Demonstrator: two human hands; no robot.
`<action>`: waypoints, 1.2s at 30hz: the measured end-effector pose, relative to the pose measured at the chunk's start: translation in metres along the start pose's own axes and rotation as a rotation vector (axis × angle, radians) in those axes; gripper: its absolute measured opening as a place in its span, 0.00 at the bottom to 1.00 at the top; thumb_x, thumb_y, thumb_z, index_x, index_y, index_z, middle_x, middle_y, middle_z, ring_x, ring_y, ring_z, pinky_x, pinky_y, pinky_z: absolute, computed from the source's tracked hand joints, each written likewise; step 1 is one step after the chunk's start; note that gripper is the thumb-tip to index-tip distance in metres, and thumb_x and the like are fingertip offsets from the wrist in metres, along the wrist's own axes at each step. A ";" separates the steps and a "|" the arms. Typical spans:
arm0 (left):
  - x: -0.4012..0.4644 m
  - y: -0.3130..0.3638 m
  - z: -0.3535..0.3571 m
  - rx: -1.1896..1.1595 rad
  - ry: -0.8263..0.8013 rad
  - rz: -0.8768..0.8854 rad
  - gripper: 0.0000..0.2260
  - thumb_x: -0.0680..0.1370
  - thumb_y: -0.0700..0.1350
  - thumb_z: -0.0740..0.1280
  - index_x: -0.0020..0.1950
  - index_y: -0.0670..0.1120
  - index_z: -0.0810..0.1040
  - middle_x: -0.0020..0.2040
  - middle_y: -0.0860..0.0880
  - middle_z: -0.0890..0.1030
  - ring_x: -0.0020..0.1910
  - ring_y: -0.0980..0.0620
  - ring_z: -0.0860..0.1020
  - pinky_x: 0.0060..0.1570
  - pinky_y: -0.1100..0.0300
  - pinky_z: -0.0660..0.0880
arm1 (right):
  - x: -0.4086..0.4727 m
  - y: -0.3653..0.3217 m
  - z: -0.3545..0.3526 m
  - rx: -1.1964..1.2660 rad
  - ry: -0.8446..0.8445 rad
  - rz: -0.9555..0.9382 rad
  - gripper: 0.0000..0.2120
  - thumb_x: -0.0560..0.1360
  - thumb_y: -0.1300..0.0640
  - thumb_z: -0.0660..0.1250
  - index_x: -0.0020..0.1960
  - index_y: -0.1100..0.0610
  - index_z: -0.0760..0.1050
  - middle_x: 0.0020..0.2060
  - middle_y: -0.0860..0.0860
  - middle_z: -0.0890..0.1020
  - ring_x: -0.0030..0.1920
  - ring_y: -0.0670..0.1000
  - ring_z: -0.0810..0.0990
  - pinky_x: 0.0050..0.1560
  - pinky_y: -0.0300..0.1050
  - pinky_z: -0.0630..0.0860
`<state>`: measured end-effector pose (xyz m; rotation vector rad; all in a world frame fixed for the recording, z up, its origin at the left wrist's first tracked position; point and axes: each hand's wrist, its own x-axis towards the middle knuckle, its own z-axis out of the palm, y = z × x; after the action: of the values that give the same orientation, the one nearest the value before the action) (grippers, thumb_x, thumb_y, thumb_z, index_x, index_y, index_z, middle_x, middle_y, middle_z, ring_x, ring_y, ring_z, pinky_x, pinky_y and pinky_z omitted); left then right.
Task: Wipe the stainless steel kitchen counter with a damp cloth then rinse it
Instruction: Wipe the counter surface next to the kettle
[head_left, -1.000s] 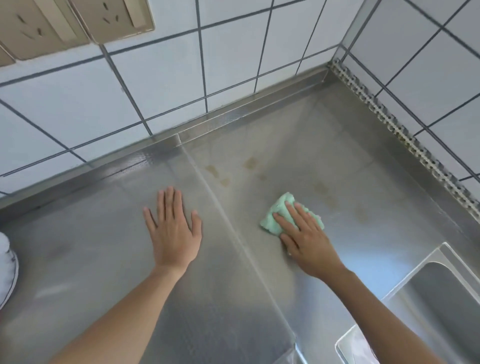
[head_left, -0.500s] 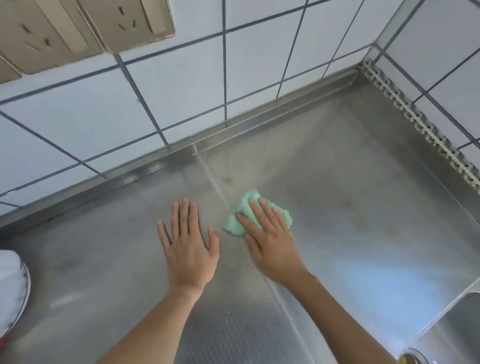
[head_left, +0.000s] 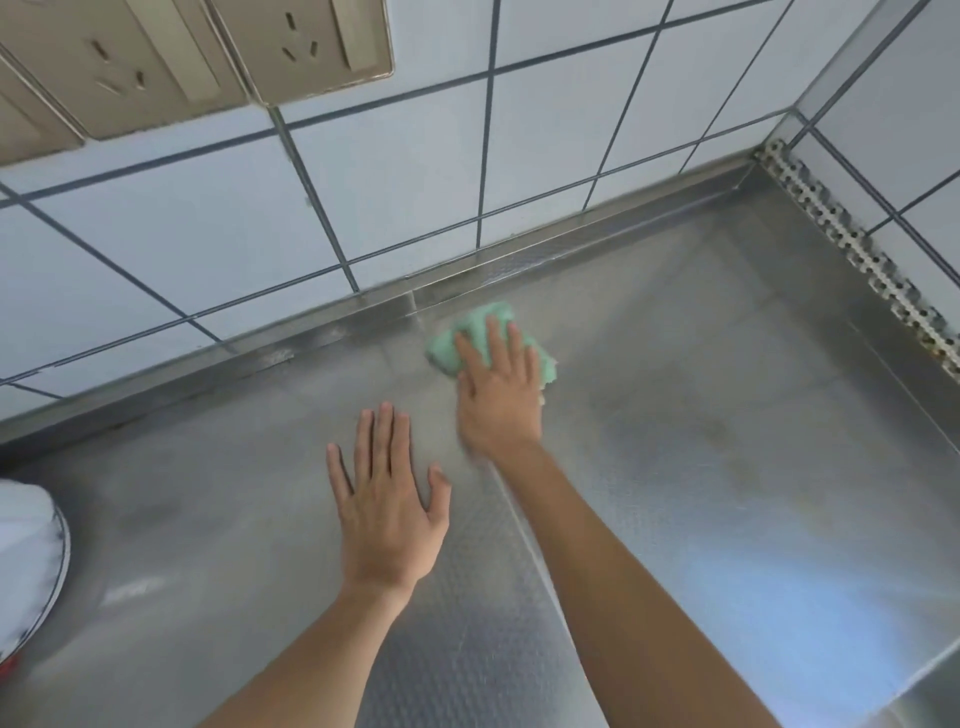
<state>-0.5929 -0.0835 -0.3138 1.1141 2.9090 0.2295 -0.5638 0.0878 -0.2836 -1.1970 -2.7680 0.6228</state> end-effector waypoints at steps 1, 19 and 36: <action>0.000 0.000 0.000 0.006 -0.002 0.008 0.31 0.81 0.57 0.55 0.82 0.45 0.62 0.84 0.48 0.59 0.85 0.50 0.53 0.81 0.38 0.51 | -0.016 -0.003 0.005 -0.008 -0.029 -0.112 0.24 0.83 0.54 0.57 0.79 0.47 0.64 0.82 0.55 0.56 0.82 0.60 0.49 0.81 0.61 0.47; 0.000 0.002 -0.004 -0.015 -0.021 -0.009 0.31 0.81 0.57 0.54 0.82 0.45 0.63 0.84 0.48 0.60 0.85 0.49 0.54 0.81 0.38 0.51 | 0.067 0.039 -0.025 -0.042 0.138 0.224 0.24 0.84 0.52 0.54 0.80 0.48 0.60 0.82 0.55 0.55 0.82 0.59 0.50 0.80 0.59 0.47; 0.000 0.003 -0.011 -0.050 -0.008 0.006 0.30 0.80 0.56 0.56 0.80 0.44 0.63 0.82 0.46 0.64 0.83 0.46 0.57 0.80 0.36 0.53 | -0.095 0.093 -0.037 -0.064 0.087 0.326 0.24 0.85 0.52 0.55 0.80 0.47 0.61 0.82 0.54 0.54 0.82 0.59 0.49 0.80 0.57 0.47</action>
<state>-0.5914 -0.0826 -0.3028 1.1135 2.8766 0.2947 -0.4264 0.0902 -0.2759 -1.6651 -2.5601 0.4914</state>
